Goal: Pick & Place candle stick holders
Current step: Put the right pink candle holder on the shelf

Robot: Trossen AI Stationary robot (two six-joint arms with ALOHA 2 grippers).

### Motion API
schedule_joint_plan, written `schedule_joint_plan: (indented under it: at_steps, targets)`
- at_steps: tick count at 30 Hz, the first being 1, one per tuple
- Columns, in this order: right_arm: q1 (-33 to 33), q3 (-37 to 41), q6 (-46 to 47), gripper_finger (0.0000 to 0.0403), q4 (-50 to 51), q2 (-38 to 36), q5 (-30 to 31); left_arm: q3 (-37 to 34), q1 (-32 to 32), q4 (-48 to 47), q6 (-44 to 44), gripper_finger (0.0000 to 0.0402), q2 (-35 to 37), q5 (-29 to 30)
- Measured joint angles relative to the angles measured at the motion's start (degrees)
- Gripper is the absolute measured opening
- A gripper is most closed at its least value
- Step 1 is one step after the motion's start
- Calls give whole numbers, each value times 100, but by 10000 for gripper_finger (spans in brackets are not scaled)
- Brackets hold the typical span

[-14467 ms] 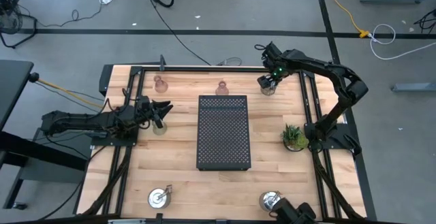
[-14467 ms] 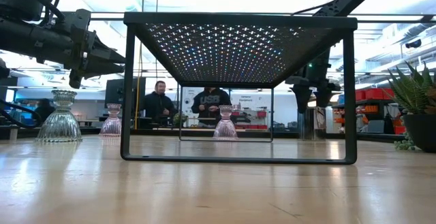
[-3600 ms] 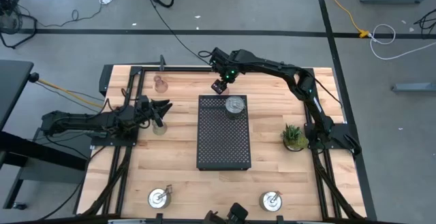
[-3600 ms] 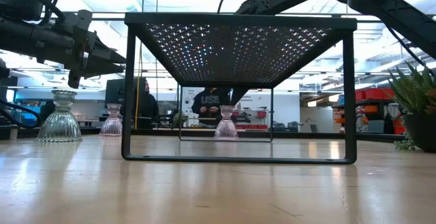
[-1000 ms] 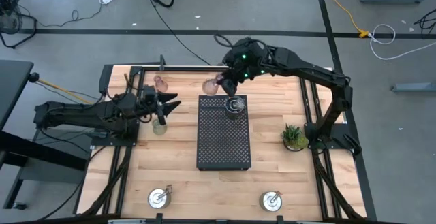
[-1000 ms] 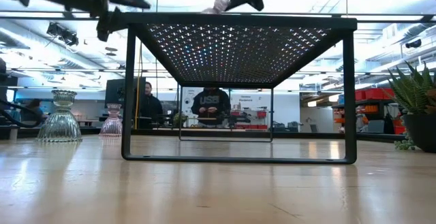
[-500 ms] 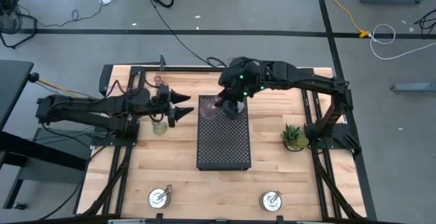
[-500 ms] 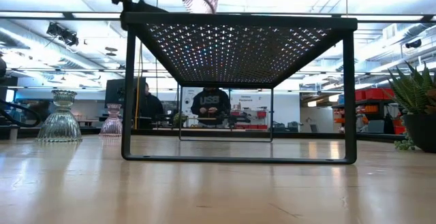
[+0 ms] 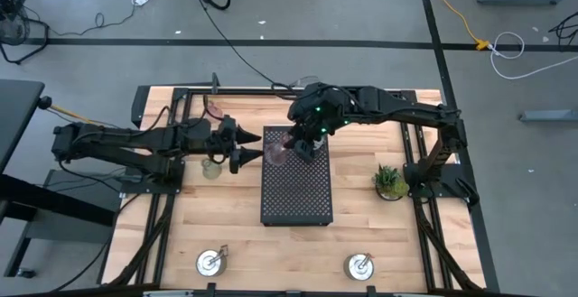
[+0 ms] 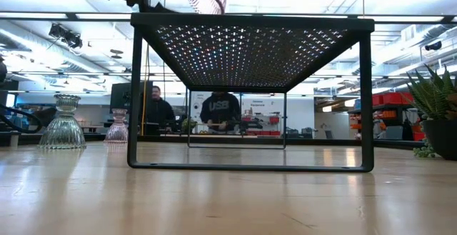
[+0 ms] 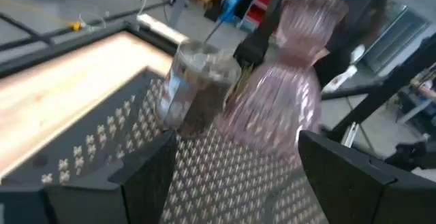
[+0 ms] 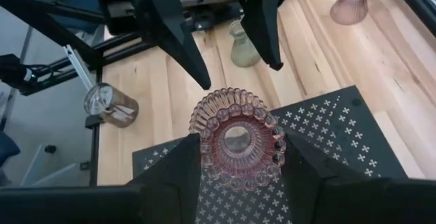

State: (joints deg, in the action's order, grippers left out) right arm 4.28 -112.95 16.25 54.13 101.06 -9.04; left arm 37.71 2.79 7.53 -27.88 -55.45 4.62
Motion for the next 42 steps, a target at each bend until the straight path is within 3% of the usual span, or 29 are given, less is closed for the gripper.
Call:
schedule_joint_plan:
  at_steps: [22, 32, 42]
  targets:
    - [-5, 2, 26, 146, -559, 151, -103, -4, -2, 636, -137, 312, -104, -325]
    - [-5, 4, 7, 146, -571, 144, -102, 2, 0, 1381, -146, 312, -750, -445]
    - [-5, 4, -22, 146, -560, 144, -123, 591, 3, 1194, 120, 309, -1505, -983]
